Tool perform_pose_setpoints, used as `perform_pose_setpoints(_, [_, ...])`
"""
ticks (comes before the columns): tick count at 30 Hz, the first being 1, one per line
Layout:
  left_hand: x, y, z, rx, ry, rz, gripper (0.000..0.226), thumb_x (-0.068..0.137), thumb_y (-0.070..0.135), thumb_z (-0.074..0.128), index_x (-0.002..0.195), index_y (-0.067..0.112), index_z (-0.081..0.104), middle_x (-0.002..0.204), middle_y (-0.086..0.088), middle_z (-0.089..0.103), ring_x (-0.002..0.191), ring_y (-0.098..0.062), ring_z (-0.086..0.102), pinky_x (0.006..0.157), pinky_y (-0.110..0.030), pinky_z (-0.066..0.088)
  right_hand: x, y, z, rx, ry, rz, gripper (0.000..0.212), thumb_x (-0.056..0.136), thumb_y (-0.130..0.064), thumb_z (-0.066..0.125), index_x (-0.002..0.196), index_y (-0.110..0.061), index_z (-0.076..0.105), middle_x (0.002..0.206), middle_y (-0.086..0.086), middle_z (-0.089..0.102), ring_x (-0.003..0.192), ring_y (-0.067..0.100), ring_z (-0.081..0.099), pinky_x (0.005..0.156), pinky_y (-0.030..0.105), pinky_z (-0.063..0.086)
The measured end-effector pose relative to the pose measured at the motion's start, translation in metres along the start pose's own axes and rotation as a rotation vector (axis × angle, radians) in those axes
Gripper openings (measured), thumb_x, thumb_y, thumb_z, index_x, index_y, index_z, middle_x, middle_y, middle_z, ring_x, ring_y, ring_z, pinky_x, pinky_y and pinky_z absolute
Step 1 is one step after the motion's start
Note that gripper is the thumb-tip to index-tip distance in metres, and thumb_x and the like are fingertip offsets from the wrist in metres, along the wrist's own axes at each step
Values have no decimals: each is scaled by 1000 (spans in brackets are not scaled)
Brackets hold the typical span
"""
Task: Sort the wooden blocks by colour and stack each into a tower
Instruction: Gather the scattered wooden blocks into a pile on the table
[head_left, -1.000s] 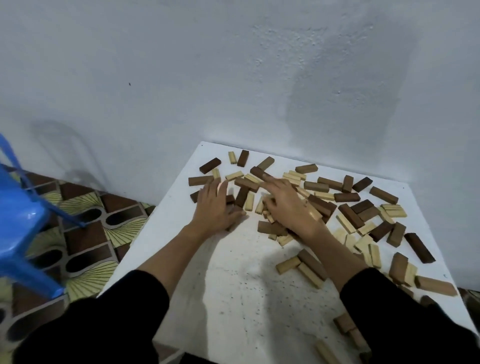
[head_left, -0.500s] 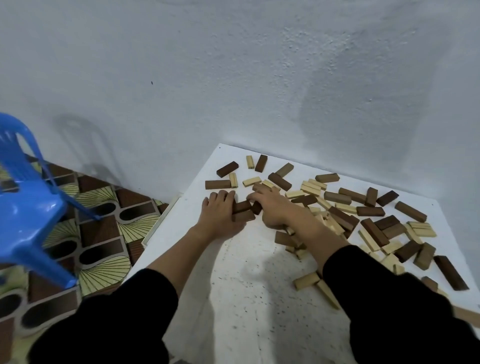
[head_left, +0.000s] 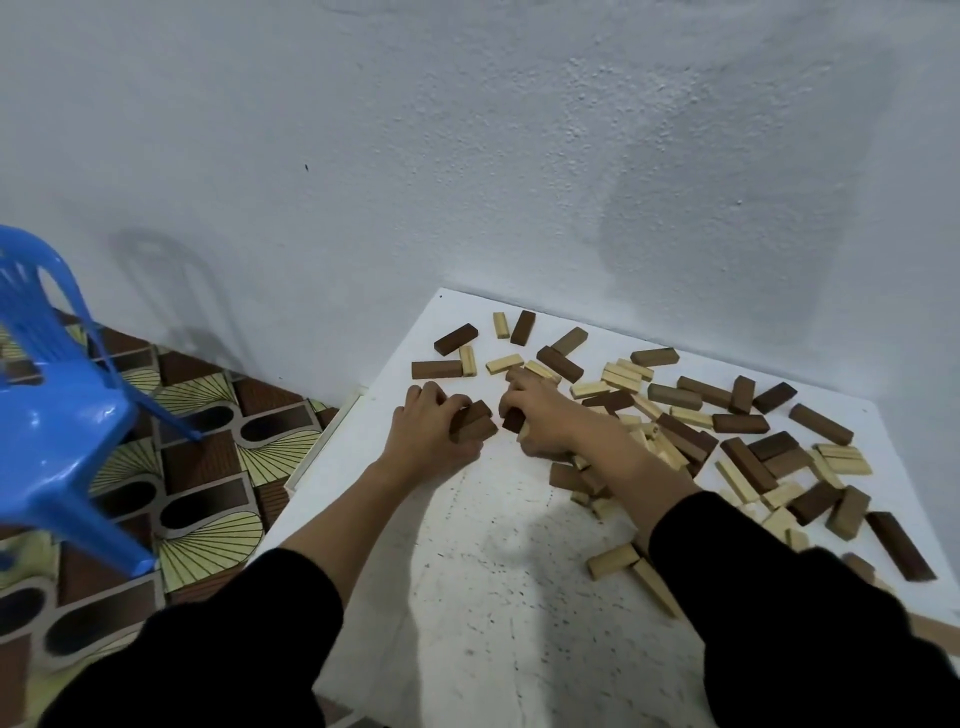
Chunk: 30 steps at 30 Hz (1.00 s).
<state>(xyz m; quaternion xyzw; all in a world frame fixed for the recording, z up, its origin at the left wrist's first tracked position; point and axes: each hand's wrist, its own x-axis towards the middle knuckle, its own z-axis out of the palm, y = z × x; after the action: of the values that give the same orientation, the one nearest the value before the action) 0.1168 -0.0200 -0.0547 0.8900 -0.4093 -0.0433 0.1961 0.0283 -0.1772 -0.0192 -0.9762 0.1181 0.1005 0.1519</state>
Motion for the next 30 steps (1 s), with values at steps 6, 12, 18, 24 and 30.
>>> perform_pose_setpoints(6, [13,8,-22,-177,105,-5,57,75,42,72,126,21,58,119,-10,50,114,-30,40,94,-36,39,-19,5,-26,148,201,-2,48,71,-2,67,118,-13,58,123,4,44,110,23,37,86,23,32])
perform_pose_setpoints(12, [24,72,-29,-320,103,147,64,72,45,70,130,21,57,118,-12,47,116,-26,37,94,-29,32,-81,40,-48,290,398,103,45,67,-5,73,109,-15,62,115,2,47,107,19,43,86,23,35])
perform_pose_setpoints(18, [21,127,0,-297,-10,304,66,75,51,62,134,23,53,124,-12,47,118,-26,40,98,-37,39,-137,68,-27,358,443,188,48,71,-2,71,117,-12,61,124,8,48,119,24,42,100,29,34])
perform_pose_setpoints(24, [15,136,38,-67,-177,405,58,97,43,44,149,25,27,153,-10,23,140,-28,22,113,-41,25,-149,70,13,262,332,279,78,85,-60,30,143,-8,36,152,16,24,139,34,21,113,33,13])
perform_pose_setpoints(30, [7,137,42,-21,-249,391,64,97,49,38,152,31,10,159,-5,1,146,-29,-3,115,-50,5,-144,74,30,250,370,328,108,67,-86,1,150,-18,17,158,6,8,145,28,4,118,41,3])
